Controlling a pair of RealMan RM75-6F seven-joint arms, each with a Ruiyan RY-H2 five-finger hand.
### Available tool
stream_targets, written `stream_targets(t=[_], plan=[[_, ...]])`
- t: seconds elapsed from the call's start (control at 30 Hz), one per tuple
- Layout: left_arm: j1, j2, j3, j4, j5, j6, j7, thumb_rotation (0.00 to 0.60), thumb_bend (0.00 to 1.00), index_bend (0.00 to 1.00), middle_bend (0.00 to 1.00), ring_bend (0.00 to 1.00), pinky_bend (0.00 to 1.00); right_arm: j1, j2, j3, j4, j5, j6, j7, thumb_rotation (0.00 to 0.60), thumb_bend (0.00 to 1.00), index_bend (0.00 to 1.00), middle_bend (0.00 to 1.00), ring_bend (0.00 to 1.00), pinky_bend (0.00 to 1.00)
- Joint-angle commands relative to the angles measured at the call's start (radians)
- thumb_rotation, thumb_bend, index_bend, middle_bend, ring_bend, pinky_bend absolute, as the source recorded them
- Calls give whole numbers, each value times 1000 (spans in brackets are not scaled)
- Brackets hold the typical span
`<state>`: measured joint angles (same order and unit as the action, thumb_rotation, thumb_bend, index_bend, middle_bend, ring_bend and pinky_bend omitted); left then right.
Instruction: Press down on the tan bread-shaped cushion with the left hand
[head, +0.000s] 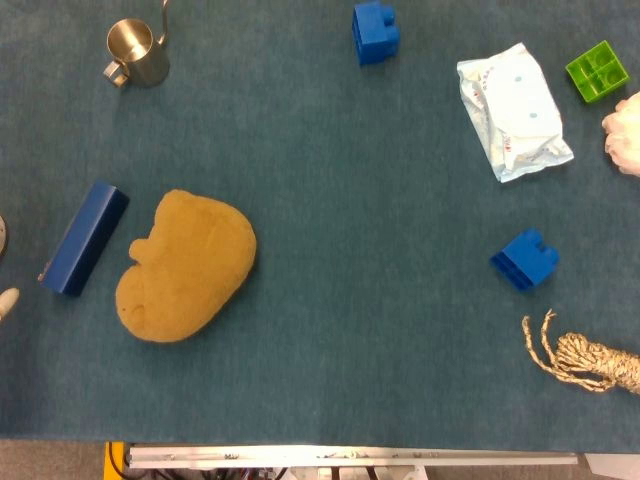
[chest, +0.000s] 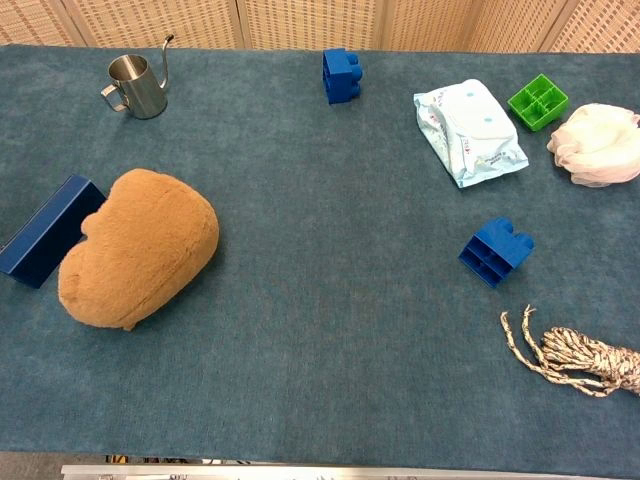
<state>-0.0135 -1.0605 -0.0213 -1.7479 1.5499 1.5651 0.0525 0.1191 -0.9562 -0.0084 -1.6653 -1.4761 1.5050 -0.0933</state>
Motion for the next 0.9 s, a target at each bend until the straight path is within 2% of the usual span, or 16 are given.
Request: stream_targets(t=[0.03,0.4,0.9], plan=[[0,0,0,1,-3,-2,-2,600,24,161,42,43,0,-1,-3,3,-1,-5,-4,-5,600,0,263,329,157,198],[-31,35,6,-16,22,-48,-81,600,24,161,42,43,0,17,22,33,-30,-30,-25,11,600,0,263,329,158,198],[-203,80,6,-16,165,-217,-189,600,24,161,42,43,0,42,76,77,-98,-9,-58,-17,600,0,263,329,157,198]])
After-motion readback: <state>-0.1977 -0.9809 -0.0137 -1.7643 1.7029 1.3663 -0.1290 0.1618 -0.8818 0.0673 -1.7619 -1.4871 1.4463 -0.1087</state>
